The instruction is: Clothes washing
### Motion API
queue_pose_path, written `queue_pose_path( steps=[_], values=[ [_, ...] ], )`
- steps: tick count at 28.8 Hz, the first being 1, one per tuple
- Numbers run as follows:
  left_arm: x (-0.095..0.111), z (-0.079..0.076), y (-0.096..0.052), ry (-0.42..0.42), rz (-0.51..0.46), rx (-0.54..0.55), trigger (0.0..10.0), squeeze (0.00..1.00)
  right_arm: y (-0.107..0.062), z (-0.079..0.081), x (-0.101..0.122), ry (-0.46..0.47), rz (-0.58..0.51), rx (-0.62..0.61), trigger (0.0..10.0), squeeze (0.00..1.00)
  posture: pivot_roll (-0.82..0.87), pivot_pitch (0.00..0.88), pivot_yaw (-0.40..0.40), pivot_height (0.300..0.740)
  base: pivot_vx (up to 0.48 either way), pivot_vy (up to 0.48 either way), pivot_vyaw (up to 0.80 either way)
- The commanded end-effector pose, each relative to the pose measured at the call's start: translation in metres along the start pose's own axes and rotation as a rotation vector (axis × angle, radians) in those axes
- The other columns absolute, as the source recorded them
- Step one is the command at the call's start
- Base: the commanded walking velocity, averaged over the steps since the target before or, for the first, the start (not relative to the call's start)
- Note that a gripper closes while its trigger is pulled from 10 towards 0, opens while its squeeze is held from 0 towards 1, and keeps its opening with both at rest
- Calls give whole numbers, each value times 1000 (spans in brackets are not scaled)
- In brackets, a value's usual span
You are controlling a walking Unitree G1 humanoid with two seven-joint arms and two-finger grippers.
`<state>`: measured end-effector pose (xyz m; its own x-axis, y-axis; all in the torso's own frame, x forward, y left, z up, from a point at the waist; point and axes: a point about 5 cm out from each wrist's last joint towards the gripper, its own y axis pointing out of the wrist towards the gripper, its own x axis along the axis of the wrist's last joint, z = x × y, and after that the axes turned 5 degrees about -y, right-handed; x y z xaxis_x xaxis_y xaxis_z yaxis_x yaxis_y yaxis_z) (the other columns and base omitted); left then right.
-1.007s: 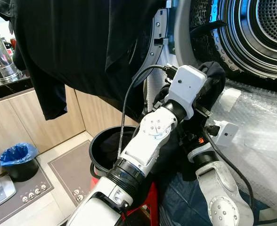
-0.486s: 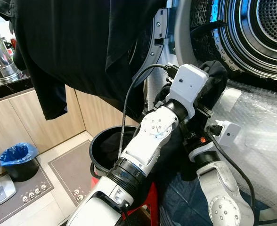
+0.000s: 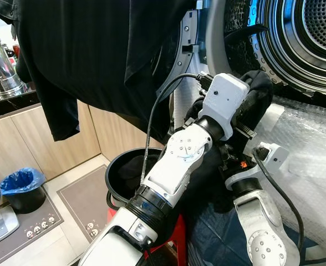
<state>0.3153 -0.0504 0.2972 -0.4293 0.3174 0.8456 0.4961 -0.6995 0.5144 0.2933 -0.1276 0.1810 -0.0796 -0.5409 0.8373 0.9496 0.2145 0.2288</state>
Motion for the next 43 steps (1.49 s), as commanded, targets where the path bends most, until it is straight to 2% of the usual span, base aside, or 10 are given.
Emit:
queue_pose_path(
  steps=[1, 2, 22, 27, 31, 34, 37, 38, 40, 43],
  values=[
    [16, -32, 14, -100, -91, -66, 10000, 435, 4, 6, -2, 36, 0, 17, 0, 0, -115, 0, 14, 740, 0, 0, 0],
    [15, -32, 13, -109, -86, -69, 10000, 1000, 4, 6, -2, 41, 0, 20, 0, 0, -114, 0, 13, 740, 0, 0, 0],
    [17, -40, 6, -184, -43, -184, 10000, 1000, 11, 6, -2, 145, -30, 27, 0, 0, -87, 0, 16, 740, 0, 0, 0],
    [16, -47, -10, -168, -1, -342, 10000, 1000, 14, 3, 3, 174, -70, 37, 0, 0, -79, 0, 17, 740, 0, 0, 0],
    [14, -46, -21, -140, 27, -386, 10000, 1000, 16, 1, 10, 179, -109, 57, 0, 0, -78, 0, 18, 740, 0, 0, 0],
    [13, -44, -30, -133, 52, -402, 10000, 1000, 17, 0, 18, 170, -140, 88, 0, 0, -77, 0, 18, 740, 0, 0, 0],
    [10, -37, -44, -105, 91, -398, 10000, 1000, 15, -2, 27, 156, -148, 171, 0, 0, -72, 0, 13, 740, 0, 0, 0],
    [10, -37, -44, -105, 91, -398, 10000, 1000, 15, -2, 27, 156, -148, 171, 0, 0, -72, 0, 13, 740, 0, 0, 0],
    [7, -28, -56, -90, 114, -365, 10000, 1000, 11, -3, 30, 127, -91, 295, 0, 0, -69, 0, 10, 740, 0, 0, 0],
    [6, -21, -65, -84, 130, -332, 10000, 1000, 8, -5, 32, 91, -56, 364, 0, 0, -65, 0, 8, 740, 0, 0, 0]
  ],
)
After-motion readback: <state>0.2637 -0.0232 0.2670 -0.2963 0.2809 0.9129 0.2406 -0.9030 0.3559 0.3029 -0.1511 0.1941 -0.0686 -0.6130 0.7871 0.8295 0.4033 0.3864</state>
